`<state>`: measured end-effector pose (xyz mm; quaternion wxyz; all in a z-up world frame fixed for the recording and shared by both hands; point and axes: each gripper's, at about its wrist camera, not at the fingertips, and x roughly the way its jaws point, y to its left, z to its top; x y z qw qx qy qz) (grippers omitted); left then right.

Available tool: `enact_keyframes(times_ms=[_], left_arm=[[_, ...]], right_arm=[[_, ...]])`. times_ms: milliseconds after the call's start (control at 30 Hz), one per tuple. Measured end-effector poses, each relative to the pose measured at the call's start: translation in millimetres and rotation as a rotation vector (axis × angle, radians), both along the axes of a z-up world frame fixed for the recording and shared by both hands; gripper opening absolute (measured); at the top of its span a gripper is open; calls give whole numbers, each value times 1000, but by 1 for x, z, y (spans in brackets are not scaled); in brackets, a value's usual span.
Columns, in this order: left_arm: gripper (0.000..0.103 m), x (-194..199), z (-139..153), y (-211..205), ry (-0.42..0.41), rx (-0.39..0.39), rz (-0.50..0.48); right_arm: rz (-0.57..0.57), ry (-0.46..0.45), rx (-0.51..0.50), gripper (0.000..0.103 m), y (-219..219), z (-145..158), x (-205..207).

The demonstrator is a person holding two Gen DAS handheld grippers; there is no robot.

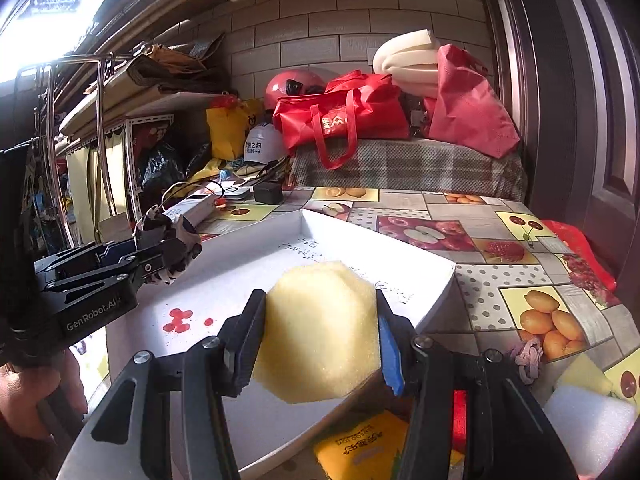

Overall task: Organize soft objects
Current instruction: 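Carry the cloth and the yellow sponge with both tools over the white box, then open both tools to drop the cloth and sponge into the white box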

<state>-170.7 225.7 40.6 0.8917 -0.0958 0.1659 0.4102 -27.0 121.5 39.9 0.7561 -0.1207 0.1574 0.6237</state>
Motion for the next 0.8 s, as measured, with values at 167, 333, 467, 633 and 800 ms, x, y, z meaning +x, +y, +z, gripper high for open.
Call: enact_keyframes(times_ms=[167, 333, 467, 633, 800], left_arm=[[32, 10, -4, 15, 28, -46, -3], [32, 13, -7, 26, 39, -105, -8], [32, 17, -8, 25, 57, -109, -6], [33, 18, -7, 24, 60, -92, -4], [69, 14, -5, 22, 52, -67, 43]], right_arm=[[3, 1, -41, 51, 21, -2, -2], [4, 15, -93, 51, 34, -6, 0], [-9, 58, -112, 51, 36, -8, 8], [-13, 45, -111, 52, 36, -7, 6], [1, -8, -116, 61, 38, -6, -4]])
